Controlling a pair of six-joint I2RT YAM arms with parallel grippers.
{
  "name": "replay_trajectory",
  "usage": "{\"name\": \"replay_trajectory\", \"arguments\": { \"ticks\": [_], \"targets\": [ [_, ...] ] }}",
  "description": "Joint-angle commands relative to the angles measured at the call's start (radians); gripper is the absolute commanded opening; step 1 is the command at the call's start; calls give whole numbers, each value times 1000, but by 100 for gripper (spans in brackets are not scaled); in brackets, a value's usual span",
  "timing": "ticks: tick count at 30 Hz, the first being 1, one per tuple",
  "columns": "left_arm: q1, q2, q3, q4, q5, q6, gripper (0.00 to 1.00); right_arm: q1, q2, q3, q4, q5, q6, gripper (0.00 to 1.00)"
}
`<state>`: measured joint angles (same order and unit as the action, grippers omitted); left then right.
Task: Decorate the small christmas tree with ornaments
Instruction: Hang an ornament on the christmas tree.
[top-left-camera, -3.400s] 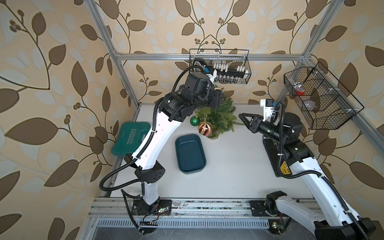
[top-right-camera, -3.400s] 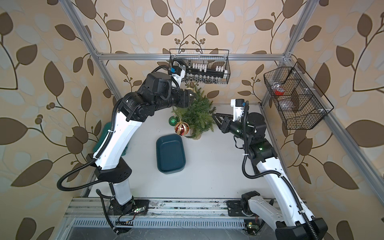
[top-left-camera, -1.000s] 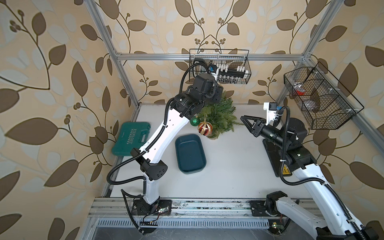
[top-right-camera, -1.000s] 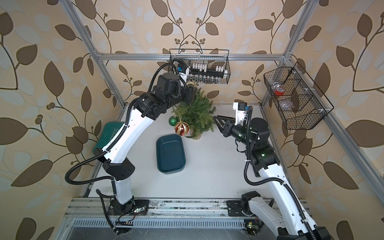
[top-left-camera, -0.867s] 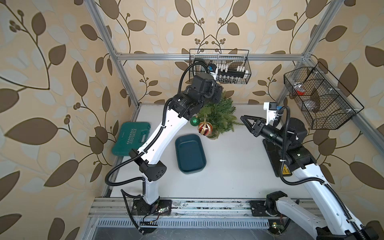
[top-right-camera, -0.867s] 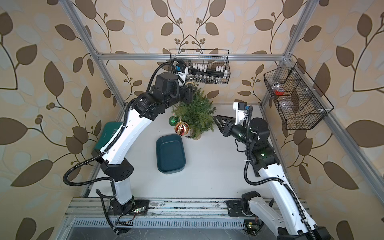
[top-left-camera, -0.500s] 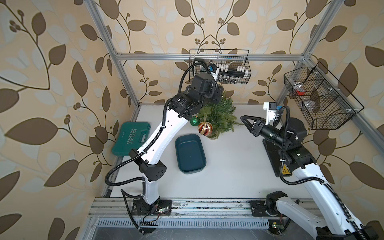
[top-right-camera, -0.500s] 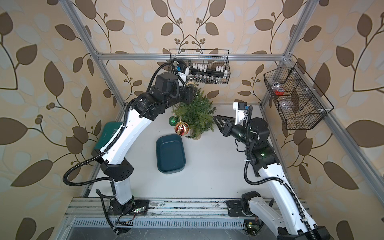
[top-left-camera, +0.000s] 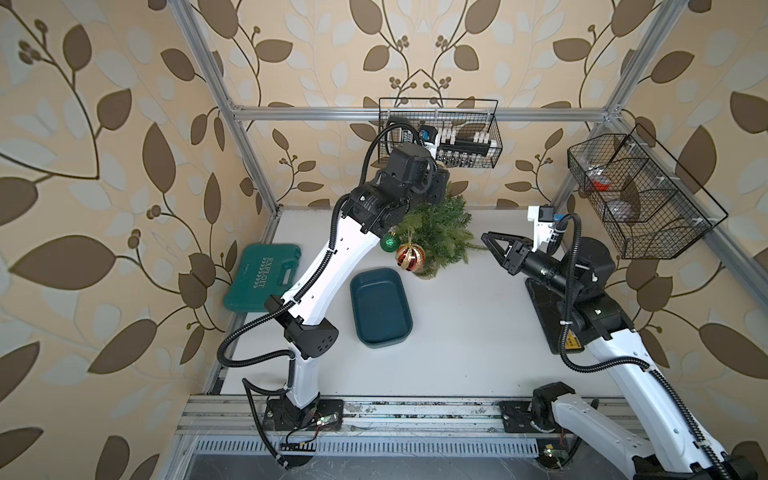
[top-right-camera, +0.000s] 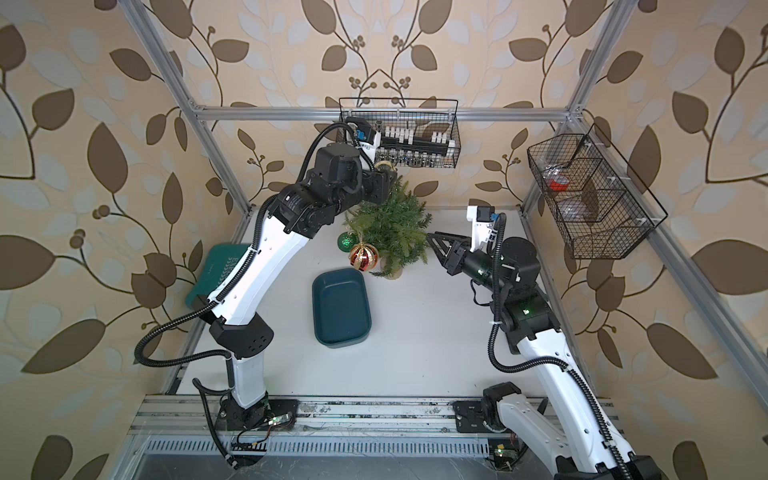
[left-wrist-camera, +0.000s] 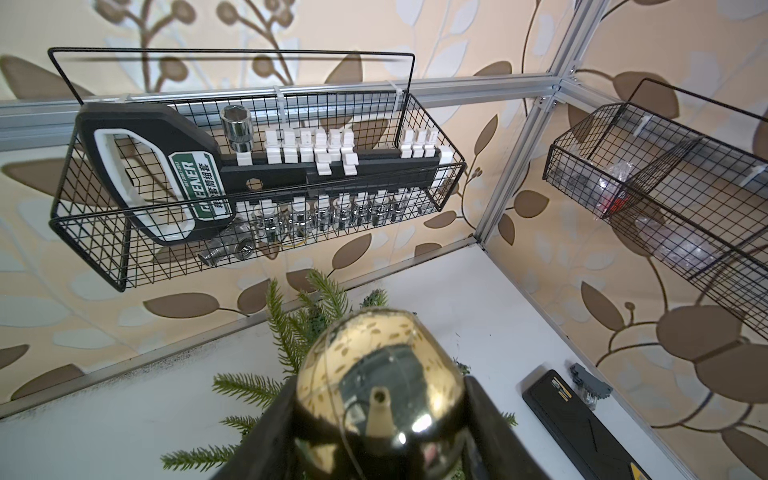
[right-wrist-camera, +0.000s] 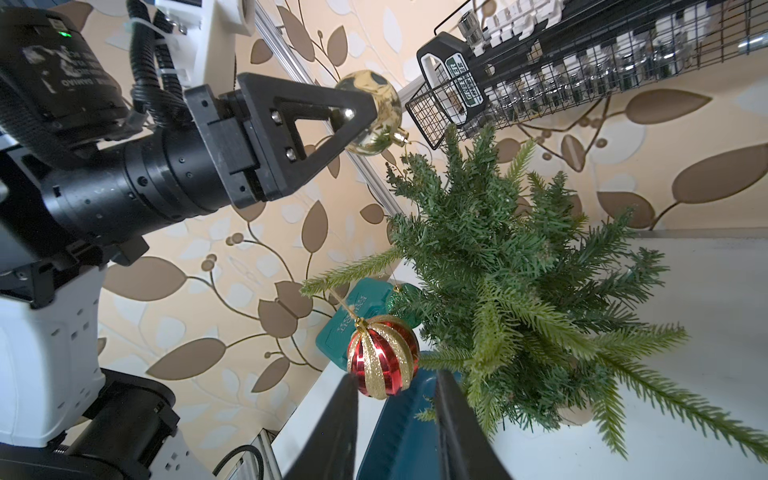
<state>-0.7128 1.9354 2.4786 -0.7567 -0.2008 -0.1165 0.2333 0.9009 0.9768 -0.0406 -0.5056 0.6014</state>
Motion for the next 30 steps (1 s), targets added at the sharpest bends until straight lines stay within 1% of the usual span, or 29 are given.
{"name": "replay_trajectory", "arguments": {
  "ticks": [1,6,10,15,24,30],
  "targets": [
    [-2,10,42,29,-30,34,53,-3,-21,-13,6,-3,-14,31],
    [-2,23,51,33,-38,42,53,-2,-23,-13,2,-2,-17,31],
    [-3,22,51,24,-2,27,53,-2,-22,-19,-4,6,-20,31],
    [-12,14,48,21,13,25,54,-2,-17,-23,2,4,-15,31],
    [-36,5,40,21,52,33,57,-2,-4,-27,11,4,-11,31],
    [-42,1,22,22,50,38,58,-2,3,-25,15,12,-12,31]
  ]
}}
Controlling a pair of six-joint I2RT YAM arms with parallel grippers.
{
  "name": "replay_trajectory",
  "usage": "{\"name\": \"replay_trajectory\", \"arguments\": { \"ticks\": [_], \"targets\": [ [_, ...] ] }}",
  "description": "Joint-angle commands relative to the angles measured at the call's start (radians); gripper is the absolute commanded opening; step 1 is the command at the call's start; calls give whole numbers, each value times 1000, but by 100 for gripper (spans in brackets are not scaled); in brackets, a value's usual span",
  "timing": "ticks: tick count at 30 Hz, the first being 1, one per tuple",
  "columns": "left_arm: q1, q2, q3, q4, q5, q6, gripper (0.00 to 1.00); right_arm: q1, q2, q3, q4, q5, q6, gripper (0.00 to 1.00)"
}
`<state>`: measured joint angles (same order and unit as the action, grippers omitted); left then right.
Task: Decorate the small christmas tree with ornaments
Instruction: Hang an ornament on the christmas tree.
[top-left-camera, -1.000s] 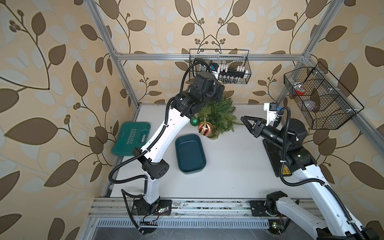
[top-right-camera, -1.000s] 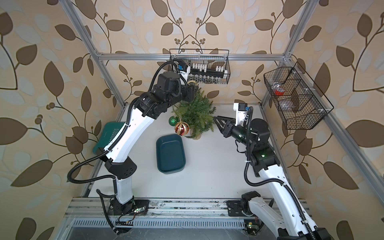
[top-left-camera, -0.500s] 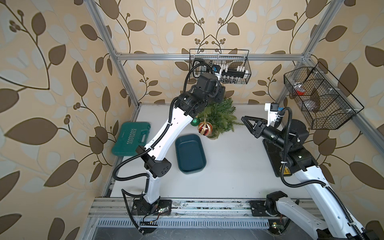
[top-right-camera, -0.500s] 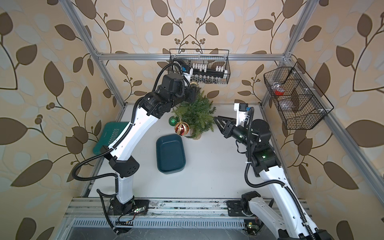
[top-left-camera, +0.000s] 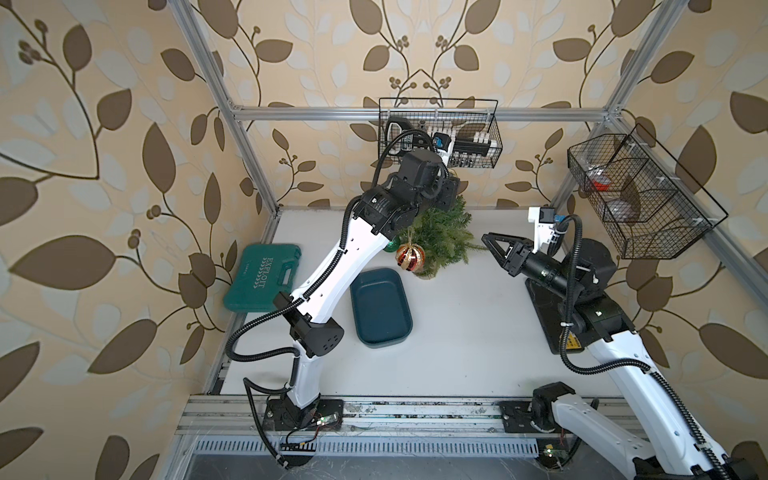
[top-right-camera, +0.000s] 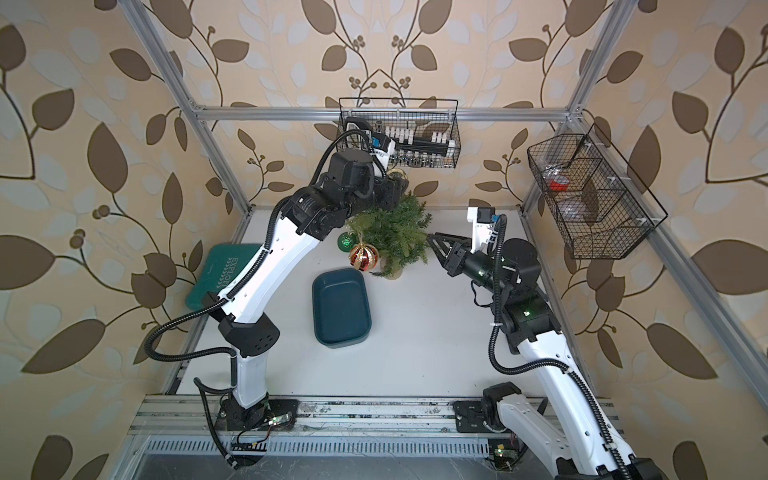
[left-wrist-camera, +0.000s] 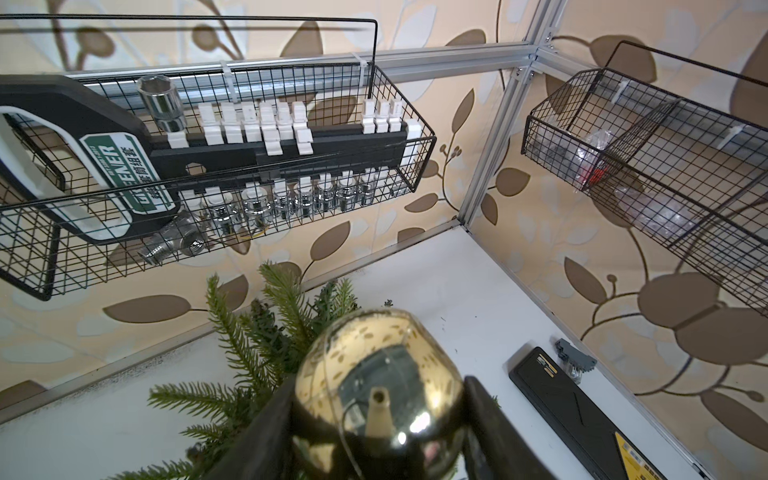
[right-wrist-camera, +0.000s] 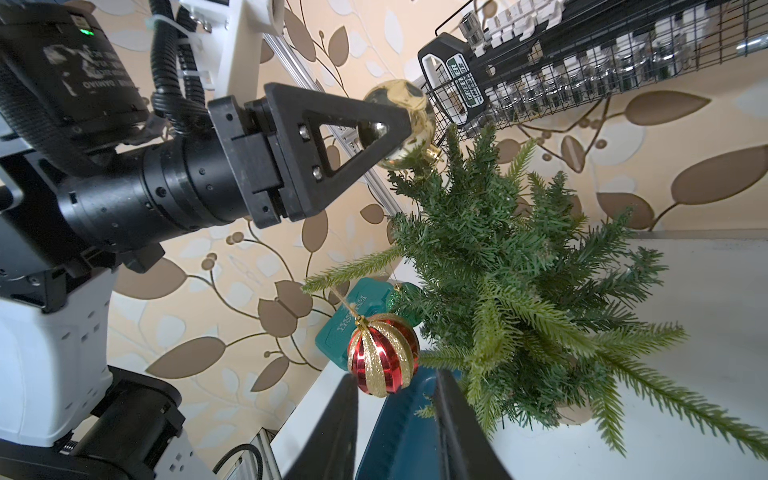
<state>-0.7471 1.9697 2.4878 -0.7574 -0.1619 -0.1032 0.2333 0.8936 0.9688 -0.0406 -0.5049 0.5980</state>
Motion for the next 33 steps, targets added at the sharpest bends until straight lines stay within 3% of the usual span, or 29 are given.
{"name": "replay_trajectory", "arguments": {
  "ticks": [1,7,18,27,33],
  "targets": [
    [-8,-35,11,23,11,24,59,-2,15,-14,15,11,-9,31],
    [-14,-40,-2,21,16,23,60,-2,86,7,64,19,6,32],
    [-21,-52,-15,12,36,17,62,0,333,131,316,-46,33,35],
    [-21,-67,-45,15,47,14,67,37,455,228,317,-64,14,36],
    [-21,-95,-83,28,38,13,69,48,450,220,319,-47,13,36]
  ]
}}
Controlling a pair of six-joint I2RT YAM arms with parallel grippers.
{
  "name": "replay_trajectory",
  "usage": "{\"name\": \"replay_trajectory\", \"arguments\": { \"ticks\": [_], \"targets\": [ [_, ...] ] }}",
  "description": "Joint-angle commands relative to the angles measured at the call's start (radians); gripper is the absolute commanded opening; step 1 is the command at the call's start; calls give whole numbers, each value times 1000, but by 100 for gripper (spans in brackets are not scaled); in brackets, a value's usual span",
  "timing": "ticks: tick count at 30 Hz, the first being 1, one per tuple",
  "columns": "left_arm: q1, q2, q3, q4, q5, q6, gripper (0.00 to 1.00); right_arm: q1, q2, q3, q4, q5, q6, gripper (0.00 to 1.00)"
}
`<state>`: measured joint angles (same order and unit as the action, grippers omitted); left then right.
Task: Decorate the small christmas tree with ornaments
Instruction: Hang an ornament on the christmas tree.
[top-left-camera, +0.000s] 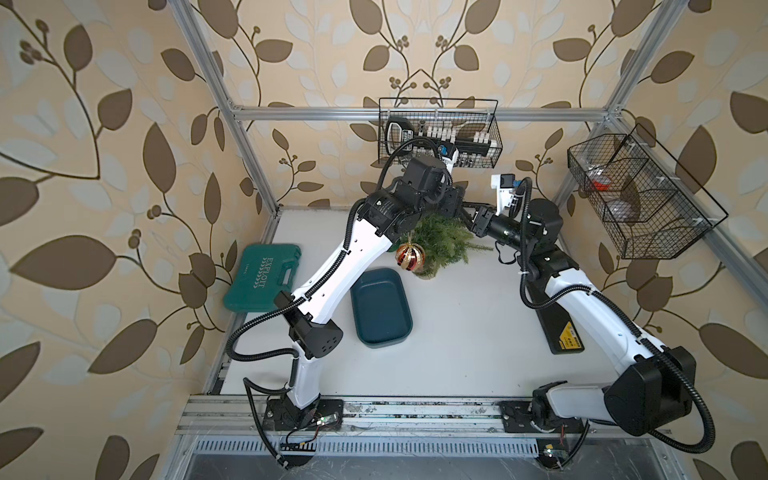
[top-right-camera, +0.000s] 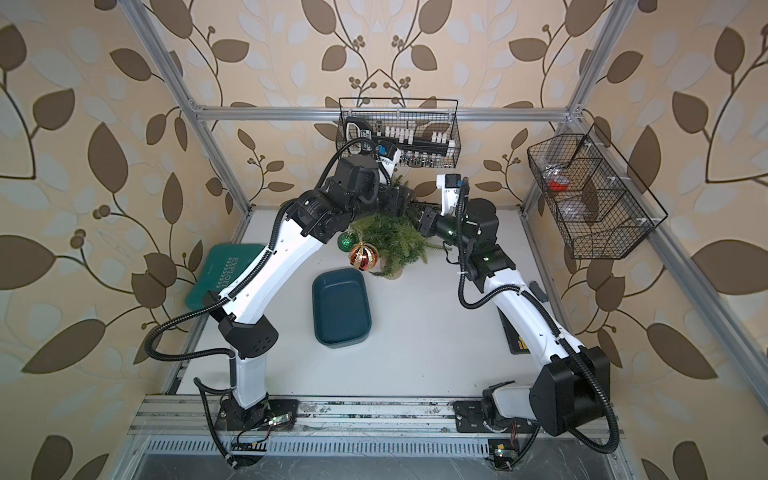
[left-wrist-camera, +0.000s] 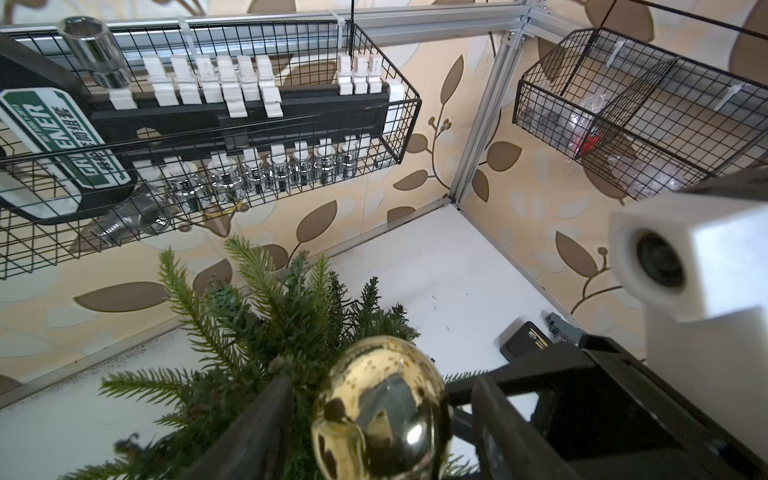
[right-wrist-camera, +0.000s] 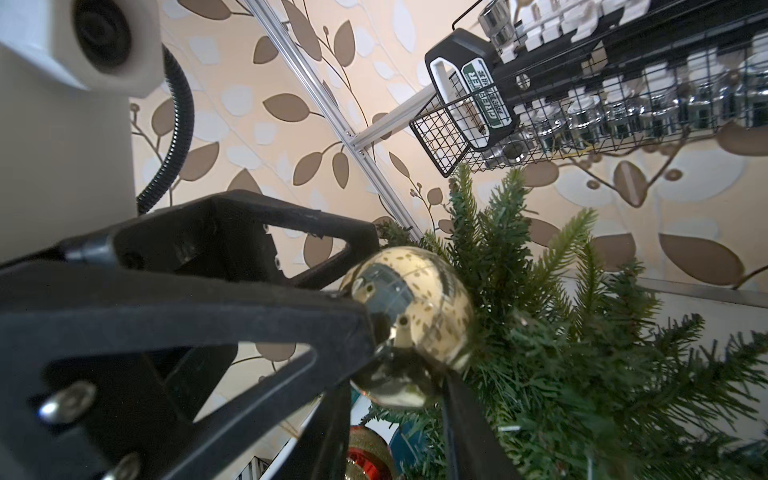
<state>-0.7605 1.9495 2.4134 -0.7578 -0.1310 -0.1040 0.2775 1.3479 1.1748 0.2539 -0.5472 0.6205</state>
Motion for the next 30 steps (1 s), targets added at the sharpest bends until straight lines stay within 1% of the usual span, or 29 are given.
{"name": "replay_trajectory", "arguments": {
  "ticks": [1,7,11,16,19,22,27,30],
  "targets": [
    [-8,-81,-17,33,8,13,69,3,-9,10,22,-3,-10,36],
    [-8,-127,-65,55,18,-3,71,5,-36,-24,22,2,-7,38],
    [-8,-154,-96,57,18,-13,72,6,-45,-49,29,7,8,42],
    [-8,-208,-175,86,7,-25,72,8,-75,-92,46,16,23,48],
    [-9,-240,-220,95,-5,-32,73,8,-88,-99,40,21,22,49],
    [-8,-280,-280,102,-20,-43,73,9,-106,-114,33,24,24,50],
    [-5,-388,-462,152,-55,-60,73,9,-142,-139,13,32,15,51],
    [1,-437,-520,147,-61,-76,73,9,-158,-141,-8,25,12,50]
  ]
}}
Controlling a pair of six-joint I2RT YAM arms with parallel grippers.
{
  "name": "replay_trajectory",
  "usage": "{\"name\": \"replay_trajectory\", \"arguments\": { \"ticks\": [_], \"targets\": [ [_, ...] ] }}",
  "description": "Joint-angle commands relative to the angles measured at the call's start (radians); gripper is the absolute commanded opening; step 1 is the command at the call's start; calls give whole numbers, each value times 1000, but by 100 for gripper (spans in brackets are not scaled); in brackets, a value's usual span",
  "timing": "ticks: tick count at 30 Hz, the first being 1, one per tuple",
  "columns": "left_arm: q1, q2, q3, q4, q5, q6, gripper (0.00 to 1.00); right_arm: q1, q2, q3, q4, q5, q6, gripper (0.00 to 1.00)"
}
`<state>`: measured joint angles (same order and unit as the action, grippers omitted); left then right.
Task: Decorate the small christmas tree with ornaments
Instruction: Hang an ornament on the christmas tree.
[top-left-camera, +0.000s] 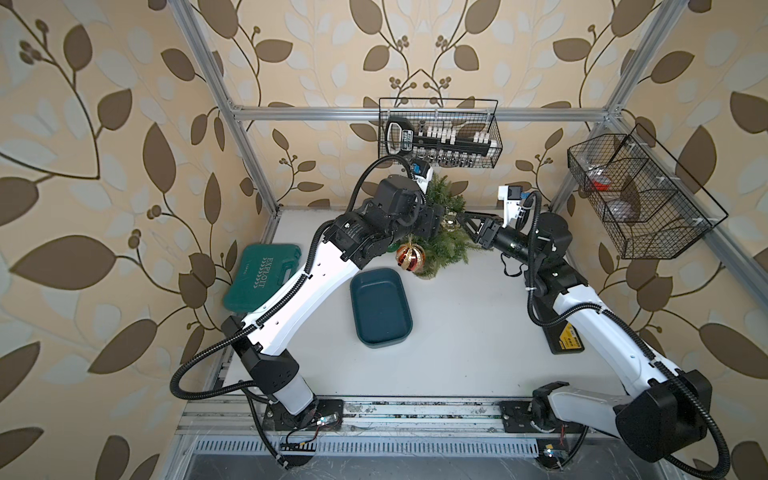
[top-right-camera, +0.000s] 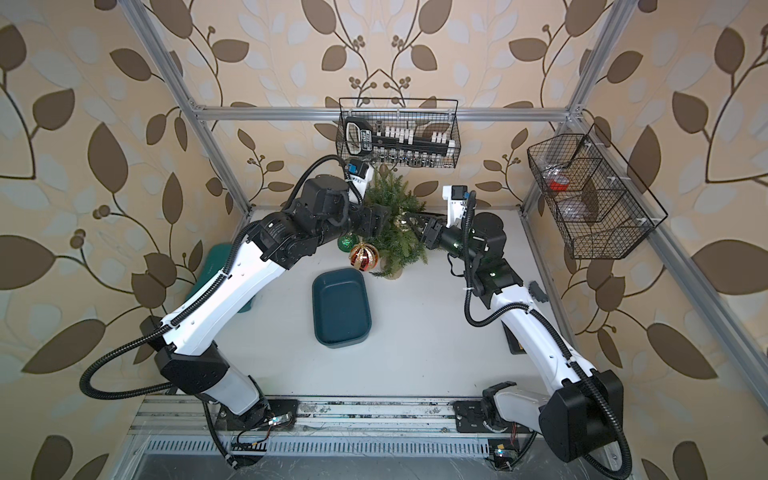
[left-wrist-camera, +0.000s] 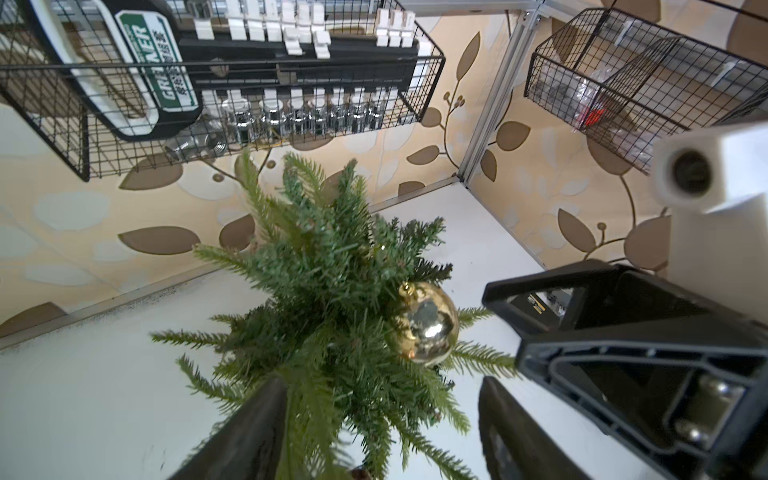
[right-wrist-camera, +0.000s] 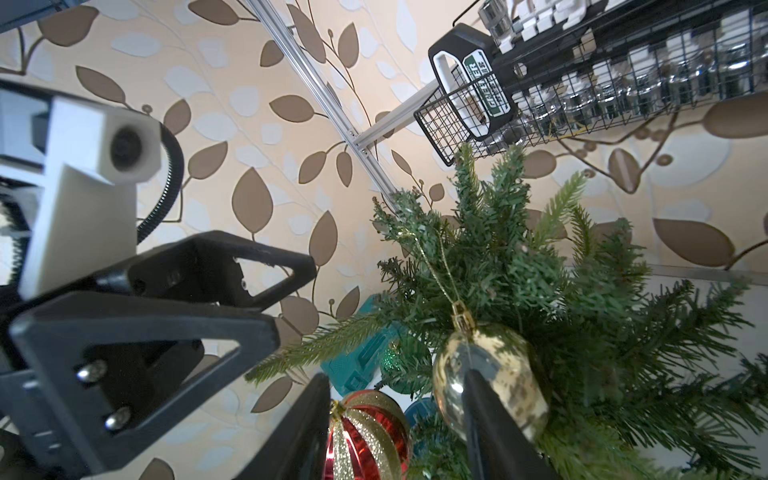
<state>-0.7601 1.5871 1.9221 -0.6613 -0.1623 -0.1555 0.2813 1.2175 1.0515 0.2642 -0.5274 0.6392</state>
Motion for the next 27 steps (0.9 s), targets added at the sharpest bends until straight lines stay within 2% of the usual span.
{"name": "replay_trajectory", "arguments": {
  "ticks": [1,11,16,18,21,22,23,27],
  "targets": [
    [1,-85,-41,44,-28,-29,73,6,-34,-18,-28,1,-8,50],
    [3,-182,-141,-34,27,-86,74,24,-134,-30,-207,-1,-69,50],
    [4,-224,-170,-70,56,-111,77,31,-193,-56,-295,-4,-106,64],
    [4,-251,-203,-69,57,-118,78,31,-217,-74,-321,0,-115,76],
    [8,-283,-251,-78,42,-128,83,32,-243,-95,-355,-4,-129,83],
    [11,-292,-262,-82,39,-134,84,32,-251,-101,-361,-3,-131,95],
    [13,-304,-277,-84,38,-138,86,33,-259,-106,-368,-4,-132,100],
    [16,-352,-337,-83,40,-156,99,38,-282,-123,-397,-9,-143,100]
  ]
}}
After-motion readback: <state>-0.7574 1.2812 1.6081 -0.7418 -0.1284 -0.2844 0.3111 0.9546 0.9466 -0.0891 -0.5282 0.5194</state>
